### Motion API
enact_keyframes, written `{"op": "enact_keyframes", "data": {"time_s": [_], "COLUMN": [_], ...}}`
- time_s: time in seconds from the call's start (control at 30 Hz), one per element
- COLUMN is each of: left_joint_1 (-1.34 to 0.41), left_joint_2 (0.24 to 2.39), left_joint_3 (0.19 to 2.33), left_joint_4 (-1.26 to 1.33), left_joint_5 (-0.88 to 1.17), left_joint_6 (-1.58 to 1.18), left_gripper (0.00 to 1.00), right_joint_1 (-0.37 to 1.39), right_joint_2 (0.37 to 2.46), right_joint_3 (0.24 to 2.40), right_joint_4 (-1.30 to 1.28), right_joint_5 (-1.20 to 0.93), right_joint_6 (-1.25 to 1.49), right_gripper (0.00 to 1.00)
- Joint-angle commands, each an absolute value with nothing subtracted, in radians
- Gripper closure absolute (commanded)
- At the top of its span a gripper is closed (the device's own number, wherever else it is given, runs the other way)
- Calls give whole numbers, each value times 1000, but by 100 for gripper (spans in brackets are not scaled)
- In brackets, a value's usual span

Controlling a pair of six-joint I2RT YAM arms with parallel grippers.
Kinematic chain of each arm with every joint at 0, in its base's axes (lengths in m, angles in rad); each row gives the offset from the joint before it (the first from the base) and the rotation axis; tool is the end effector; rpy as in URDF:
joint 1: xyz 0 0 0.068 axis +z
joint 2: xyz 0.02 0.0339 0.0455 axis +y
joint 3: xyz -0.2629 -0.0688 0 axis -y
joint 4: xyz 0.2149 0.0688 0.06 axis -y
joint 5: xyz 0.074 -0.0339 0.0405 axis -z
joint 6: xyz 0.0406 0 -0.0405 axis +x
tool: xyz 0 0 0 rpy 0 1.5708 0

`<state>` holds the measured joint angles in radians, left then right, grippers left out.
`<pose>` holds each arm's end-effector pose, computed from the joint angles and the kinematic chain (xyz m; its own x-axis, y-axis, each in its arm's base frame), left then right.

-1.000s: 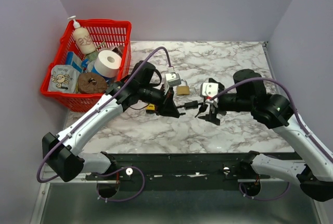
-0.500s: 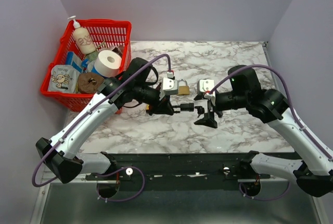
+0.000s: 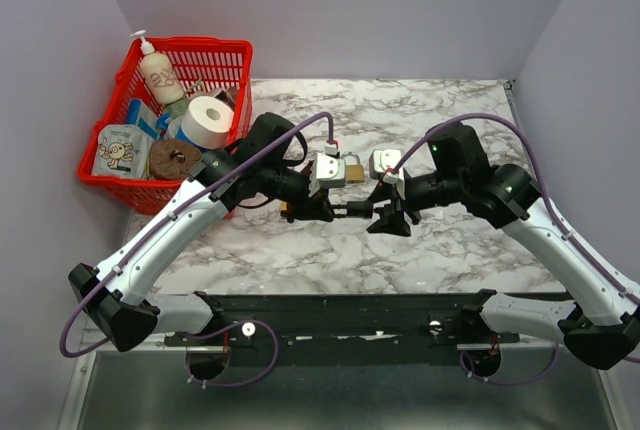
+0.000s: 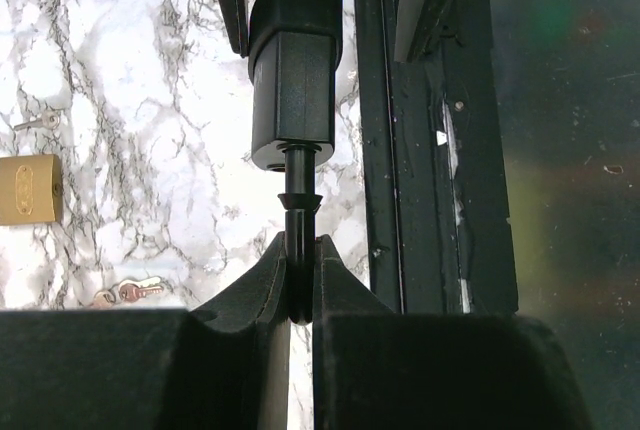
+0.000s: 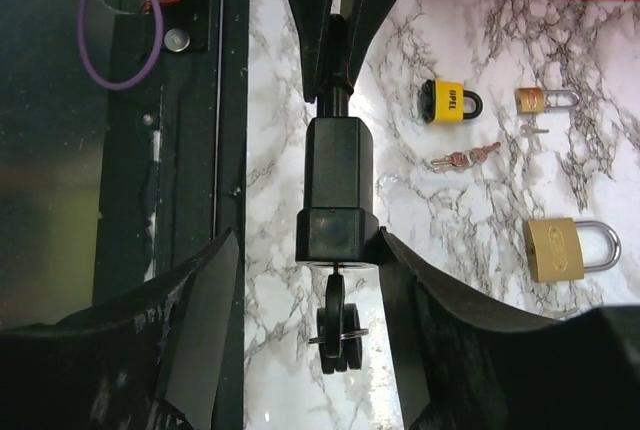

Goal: Lock with the key
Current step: Lock the lock.

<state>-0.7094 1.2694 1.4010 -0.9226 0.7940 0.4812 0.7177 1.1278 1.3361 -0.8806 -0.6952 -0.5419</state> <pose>0.1474 -0.1647 0.3794 -0.0908 0.5056 -0.8580 0.9917 -0.0324 -0.1241 0.1241 0.1429 0.3887 0.0532 -0.4793 -0.8760 -0.9981 0.0020 -0.0618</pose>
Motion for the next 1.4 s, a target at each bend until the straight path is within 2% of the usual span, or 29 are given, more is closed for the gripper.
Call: {"op": "enact_keyframes", "data": {"time_s": [0.0, 0.67, 0.8, 0.83, 0.93, 1.1, 1.37], "left_joint_1": [-715, -715, -716, -715, -715, -715, -715], "left_joint_2": [1247, 1218, 1200, 1197, 1174, 1154, 1157], "left_joint_3": [1445, 1385, 1370, 1370, 1344, 1302, 1301], "left_joint_4": [-850, -747, -732, -724, -692, -647, -630], "left_joint_5": [827, 850, 857, 864, 868, 873, 880], "left_joint_6": [469, 397, 388, 388, 382, 365, 354], "left_gripper": [100, 100, 100, 100, 100, 100, 100], "right_joint_1": [718, 735, 735, 735, 735, 735, 733], "right_joint_2": [1124, 1146, 1138, 1135, 1106, 1075, 1081], "right_joint_3": [1321, 1276, 1264, 1262, 1243, 1192, 1204], "right_joint_4": [-839, -795, -782, -779, -732, -617, -627], "right_joint_5": [-707, -701, -712, -725, -742, -744, -781], "right_joint_6": [-548, -541, -531, -529, -519, -465, -462], "right_gripper": [35, 45, 40, 33, 32, 41, 57]}}
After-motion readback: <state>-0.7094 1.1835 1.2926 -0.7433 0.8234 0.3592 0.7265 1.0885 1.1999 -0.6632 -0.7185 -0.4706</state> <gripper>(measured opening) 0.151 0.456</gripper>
